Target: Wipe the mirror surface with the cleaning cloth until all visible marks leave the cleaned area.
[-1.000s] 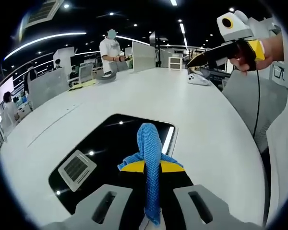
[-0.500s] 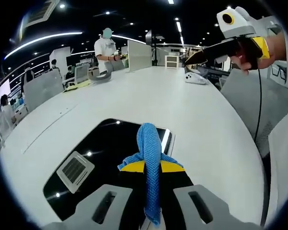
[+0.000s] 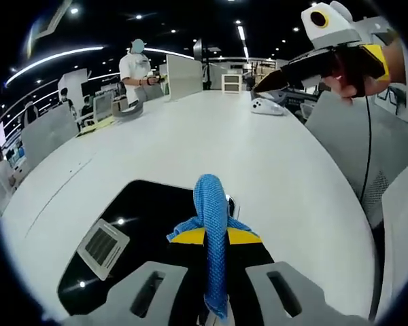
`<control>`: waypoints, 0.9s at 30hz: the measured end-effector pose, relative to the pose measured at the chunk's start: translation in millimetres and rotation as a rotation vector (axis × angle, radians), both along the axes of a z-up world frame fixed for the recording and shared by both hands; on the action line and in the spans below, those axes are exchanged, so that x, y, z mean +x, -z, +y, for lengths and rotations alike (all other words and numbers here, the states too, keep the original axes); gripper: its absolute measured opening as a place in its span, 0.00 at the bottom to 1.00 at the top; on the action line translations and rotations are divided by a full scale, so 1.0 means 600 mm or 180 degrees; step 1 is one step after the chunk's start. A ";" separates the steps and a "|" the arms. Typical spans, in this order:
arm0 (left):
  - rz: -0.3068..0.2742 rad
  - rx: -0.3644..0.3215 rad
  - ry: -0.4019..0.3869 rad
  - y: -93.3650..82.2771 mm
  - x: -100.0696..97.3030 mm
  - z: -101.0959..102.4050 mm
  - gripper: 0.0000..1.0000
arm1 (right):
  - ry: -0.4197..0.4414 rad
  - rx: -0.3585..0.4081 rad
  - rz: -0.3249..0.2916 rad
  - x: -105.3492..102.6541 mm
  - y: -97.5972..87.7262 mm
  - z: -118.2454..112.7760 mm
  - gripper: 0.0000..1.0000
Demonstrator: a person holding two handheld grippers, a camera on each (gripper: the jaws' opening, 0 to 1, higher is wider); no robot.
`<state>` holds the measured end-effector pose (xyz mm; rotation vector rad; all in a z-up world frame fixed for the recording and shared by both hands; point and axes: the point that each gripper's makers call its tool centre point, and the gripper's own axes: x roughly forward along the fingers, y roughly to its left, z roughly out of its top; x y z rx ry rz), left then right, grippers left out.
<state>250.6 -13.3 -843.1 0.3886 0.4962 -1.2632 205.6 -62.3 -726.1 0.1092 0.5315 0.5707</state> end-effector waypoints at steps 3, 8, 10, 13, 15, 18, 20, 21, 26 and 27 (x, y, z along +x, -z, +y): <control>-0.0011 0.0011 0.0043 -0.001 0.000 -0.008 0.07 | 0.0009 -0.0007 0.0038 0.000 0.007 -0.004 0.94; 0.0004 -0.0018 0.0058 -0.001 0.000 -0.016 0.07 | 0.0043 -0.0008 0.0039 0.003 0.008 -0.009 0.93; 0.0004 -0.0032 0.0072 0.000 0.000 -0.019 0.07 | 0.0066 0.0005 0.0037 0.005 0.006 -0.012 0.93; 0.0008 -0.0041 0.0114 -0.001 0.000 -0.025 0.07 | 0.0099 0.0022 0.0026 0.006 0.004 -0.016 0.93; 0.0019 -0.0050 0.0132 -0.001 0.000 -0.029 0.07 | 0.0130 0.0040 0.0036 0.004 0.005 -0.019 0.93; 0.0027 -0.0057 0.0151 -0.001 0.000 -0.036 0.07 | 0.0181 0.0043 0.0047 0.001 0.007 -0.026 0.93; 0.0027 -0.0060 0.0170 -0.001 0.000 -0.039 0.07 | 0.0214 0.0049 0.0045 0.001 0.008 -0.030 0.93; 0.0026 -0.0064 0.0184 -0.001 0.000 -0.040 0.07 | 0.0220 0.0048 0.0050 0.001 0.009 -0.030 0.92; 0.0062 -0.0093 0.0239 -0.001 0.001 -0.047 0.07 | 0.0248 0.0054 0.0064 0.000 0.010 -0.035 0.92; 0.0058 -0.0093 0.0247 -0.001 0.000 -0.048 0.07 | 0.0250 0.0051 0.0061 0.001 0.009 -0.035 0.92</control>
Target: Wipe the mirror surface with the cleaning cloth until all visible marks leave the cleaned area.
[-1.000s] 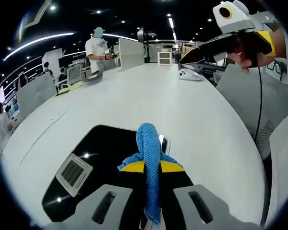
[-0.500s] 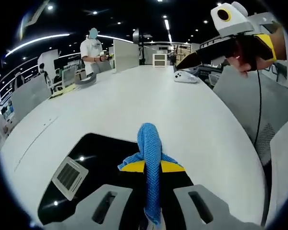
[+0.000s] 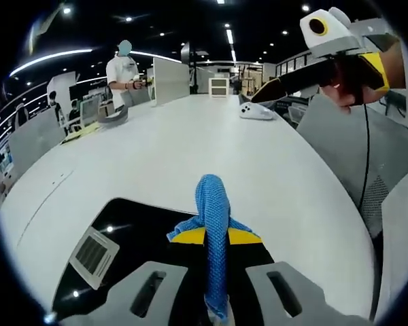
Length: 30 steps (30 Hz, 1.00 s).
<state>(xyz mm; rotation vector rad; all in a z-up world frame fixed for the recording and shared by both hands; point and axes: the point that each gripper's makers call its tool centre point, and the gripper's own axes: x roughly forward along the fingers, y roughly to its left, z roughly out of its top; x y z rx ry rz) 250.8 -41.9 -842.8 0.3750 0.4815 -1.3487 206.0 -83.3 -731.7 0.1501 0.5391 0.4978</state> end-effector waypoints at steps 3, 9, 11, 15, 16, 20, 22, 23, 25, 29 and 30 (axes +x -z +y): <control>0.0001 -0.0004 0.0041 -0.001 0.001 -0.006 0.07 | 0.0000 -0.0009 0.0005 0.001 0.001 -0.001 0.92; 0.0074 -0.0032 0.0129 -0.001 0.002 -0.011 0.07 | -0.0003 -0.0024 0.0013 0.002 0.003 0.001 0.92; 0.0182 -0.0080 0.0090 -0.001 0.005 -0.012 0.07 | 0.0004 -0.0025 0.0020 0.002 0.004 0.000 0.92; 0.0257 -0.0114 0.0088 0.000 0.008 -0.014 0.07 | 0.0017 -0.0027 0.0017 0.004 0.003 -0.002 0.91; 0.0254 -0.0115 0.0099 -0.001 0.007 -0.015 0.07 | 0.0014 -0.0036 0.0023 0.004 0.005 -0.003 0.91; 0.0223 -0.0119 0.0156 0.000 0.006 -0.016 0.07 | 0.0027 -0.0026 0.0045 0.002 0.007 -0.004 0.91; 0.0209 -0.0123 0.0180 0.000 0.007 -0.016 0.07 | 0.0043 -0.0028 0.0050 0.002 0.007 -0.006 0.91; 0.0212 -0.0127 0.0183 0.000 0.007 -0.016 0.07 | 0.0048 -0.0027 0.0051 0.003 0.007 -0.007 0.91; 0.0215 -0.0140 0.0196 0.000 0.006 -0.016 0.07 | 0.0052 -0.0028 0.0054 0.003 0.007 -0.007 0.91; 0.0211 -0.0172 0.0227 0.000 0.007 -0.016 0.07 | 0.0052 -0.0039 0.0070 0.005 0.009 -0.006 0.91; 0.0206 -0.0184 0.0238 0.000 0.007 -0.016 0.07 | 0.0055 -0.0039 0.0074 0.005 0.010 -0.006 0.91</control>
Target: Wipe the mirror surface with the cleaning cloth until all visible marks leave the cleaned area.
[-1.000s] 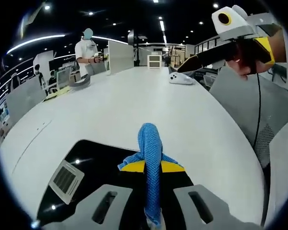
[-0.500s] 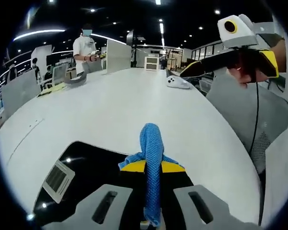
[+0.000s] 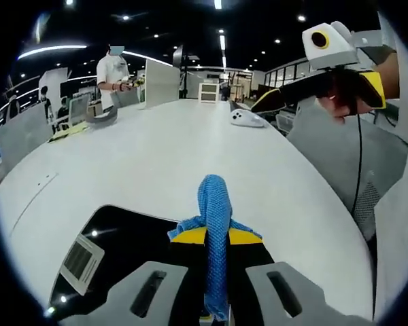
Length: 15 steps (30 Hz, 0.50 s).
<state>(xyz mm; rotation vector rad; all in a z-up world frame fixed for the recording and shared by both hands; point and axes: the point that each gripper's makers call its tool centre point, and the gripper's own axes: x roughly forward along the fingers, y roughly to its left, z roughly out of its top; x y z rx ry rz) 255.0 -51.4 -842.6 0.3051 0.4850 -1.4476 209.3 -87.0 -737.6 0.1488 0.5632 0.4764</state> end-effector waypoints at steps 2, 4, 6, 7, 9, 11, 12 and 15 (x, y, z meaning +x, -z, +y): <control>-0.0004 -0.0017 0.0018 0.000 0.001 0.000 0.07 | 0.0001 -0.0007 0.0009 0.001 0.002 0.000 0.91; -0.0004 -0.0029 0.0039 0.000 0.001 0.000 0.07 | 0.0004 -0.0007 0.0018 0.001 0.003 0.000 0.91; -0.0011 -0.0037 0.0063 0.000 0.001 -0.001 0.07 | 0.0009 -0.0015 0.0024 0.002 0.004 -0.001 0.91; -0.0023 -0.0038 0.0074 0.000 0.001 -0.001 0.07 | 0.0011 -0.0015 0.0026 0.003 0.005 -0.001 0.91; -0.0017 -0.0051 0.0075 0.001 0.002 -0.001 0.07 | 0.0008 -0.0019 0.0033 0.002 0.005 0.000 0.91; -0.0059 -0.0048 0.0091 0.000 0.001 -0.001 0.07 | 0.0007 -0.0022 0.0045 0.002 0.007 0.000 0.91; -0.0079 -0.0043 0.0103 0.000 0.001 -0.002 0.07 | 0.0001 -0.0027 0.0055 0.001 0.009 0.000 0.91; -0.0063 -0.0056 0.0115 0.000 0.002 -0.001 0.07 | -0.0002 -0.0047 0.0072 0.000 0.011 0.001 0.91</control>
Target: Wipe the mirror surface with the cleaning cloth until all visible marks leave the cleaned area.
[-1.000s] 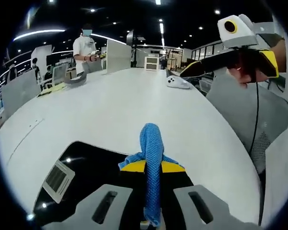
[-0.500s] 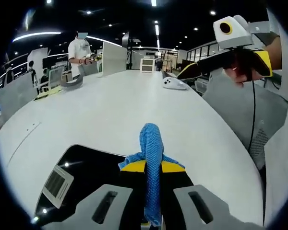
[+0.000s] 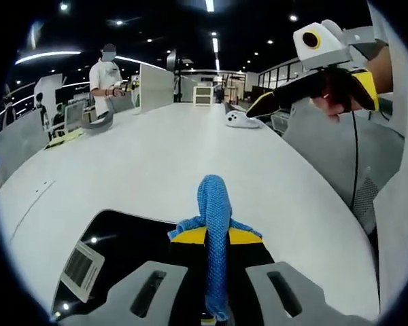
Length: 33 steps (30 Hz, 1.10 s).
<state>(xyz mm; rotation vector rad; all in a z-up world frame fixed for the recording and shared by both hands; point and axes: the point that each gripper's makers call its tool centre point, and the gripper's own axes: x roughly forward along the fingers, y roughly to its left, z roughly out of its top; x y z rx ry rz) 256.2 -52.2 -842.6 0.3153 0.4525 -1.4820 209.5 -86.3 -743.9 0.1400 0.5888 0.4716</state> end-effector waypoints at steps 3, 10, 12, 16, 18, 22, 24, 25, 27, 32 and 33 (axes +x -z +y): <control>0.0003 -0.0014 0.0018 -0.001 0.000 0.000 0.07 | 0.0003 -0.0004 -0.0010 0.000 -0.001 0.001 0.91; -0.0019 -0.0008 0.0068 0.000 0.002 0.000 0.07 | -0.0020 -0.0066 -0.0026 0.001 -0.001 0.002 0.92; -0.0018 -0.0009 0.0081 0.000 0.003 0.000 0.07 | -0.0049 -0.0075 -0.0022 0.000 0.000 0.006 0.93; -0.0010 -0.0025 0.0090 0.000 0.004 0.000 0.07 | -0.0086 -0.0090 -0.0050 0.001 -0.002 0.011 0.95; 0.0000 -0.0036 0.0085 0.001 0.006 0.000 0.07 | -0.0113 -0.0079 -0.0042 0.001 -0.002 0.014 0.96; 0.0001 -0.0042 0.0075 -0.001 0.007 0.000 0.07 | -0.0128 -0.0075 -0.0063 0.003 -0.005 0.016 0.97; 0.0003 -0.0042 0.0071 -0.001 0.008 0.000 0.07 | -0.0146 -0.0067 -0.0083 0.004 -0.007 0.017 0.98; -0.0015 -0.0039 0.0079 0.000 0.009 0.000 0.07 | -0.0153 -0.0060 -0.0090 0.004 -0.007 0.018 0.98; -0.0022 -0.0032 0.0087 0.001 0.010 0.000 0.07 | -0.0185 -0.0035 -0.0149 0.005 -0.011 0.021 1.00; -0.0010 -0.0030 0.0094 0.000 0.014 0.000 0.07 | -0.0202 0.0016 -0.0178 0.007 -0.015 0.025 1.00; -0.0010 -0.0030 0.0098 0.000 0.015 0.001 0.07 | -0.0203 0.0025 -0.0184 0.008 -0.017 0.025 1.00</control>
